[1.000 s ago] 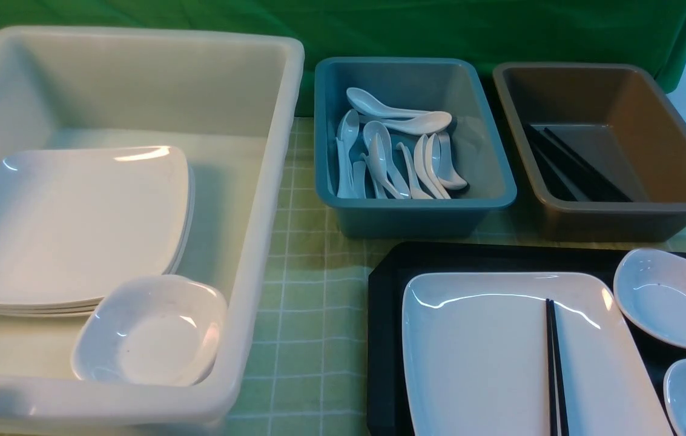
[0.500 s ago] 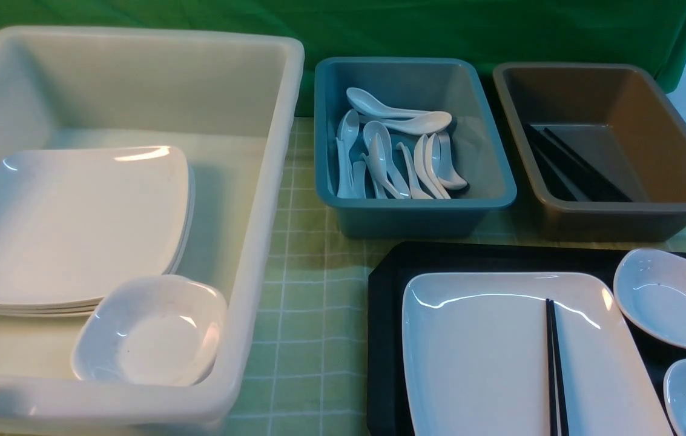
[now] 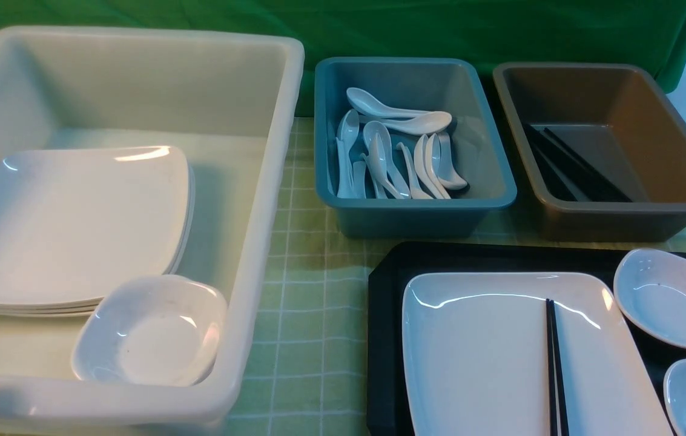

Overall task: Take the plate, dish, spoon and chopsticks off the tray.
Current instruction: Use the right arm to grab a soup spoon from the plate

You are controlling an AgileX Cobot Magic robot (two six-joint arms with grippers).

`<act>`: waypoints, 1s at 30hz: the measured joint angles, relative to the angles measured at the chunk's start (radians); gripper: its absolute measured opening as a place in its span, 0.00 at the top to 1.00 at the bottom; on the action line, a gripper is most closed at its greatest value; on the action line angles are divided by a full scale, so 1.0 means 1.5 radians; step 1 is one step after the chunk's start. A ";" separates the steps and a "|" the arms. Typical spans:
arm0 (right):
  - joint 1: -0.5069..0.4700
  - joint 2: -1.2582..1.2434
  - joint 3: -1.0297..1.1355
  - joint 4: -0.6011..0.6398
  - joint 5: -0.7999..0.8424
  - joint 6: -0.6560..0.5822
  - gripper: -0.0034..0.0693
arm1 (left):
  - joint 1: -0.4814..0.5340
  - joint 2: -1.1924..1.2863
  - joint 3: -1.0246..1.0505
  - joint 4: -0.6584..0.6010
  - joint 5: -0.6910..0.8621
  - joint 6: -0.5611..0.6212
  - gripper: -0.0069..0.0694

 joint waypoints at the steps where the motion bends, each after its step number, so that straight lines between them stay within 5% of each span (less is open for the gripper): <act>1: 0.000 0.000 0.000 0.002 -0.001 0.008 0.62 | 0.000 0.000 0.000 0.000 0.000 0.000 0.62; 7: 0.000 0.000 0.000 0.014 -0.015 0.079 0.62 | 0.000 0.000 0.000 0.000 0.000 0.000 0.62; 10: 0.007 0.000 -0.007 0.013 -0.020 0.044 0.65 | 0.000 0.000 0.000 0.000 0.000 0.001 0.62; 15: 0.021 0.063 -0.179 -0.069 0.040 -0.111 0.89 | 0.000 0.000 0.000 0.000 0.000 0.001 0.62; 22: 0.024 0.431 -0.494 -0.360 0.507 -0.279 0.93 | 0.000 0.000 0.000 0.000 0.000 0.001 0.62; 26: 0.024 0.626 -0.539 -0.380 0.662 -0.338 0.92 | 0.000 0.000 0.000 0.000 0.000 0.001 0.62; 30: 0.024 0.773 -0.545 -0.375 0.689 -0.370 0.88 | 0.000 0.000 0.000 0.000 0.000 0.001 0.62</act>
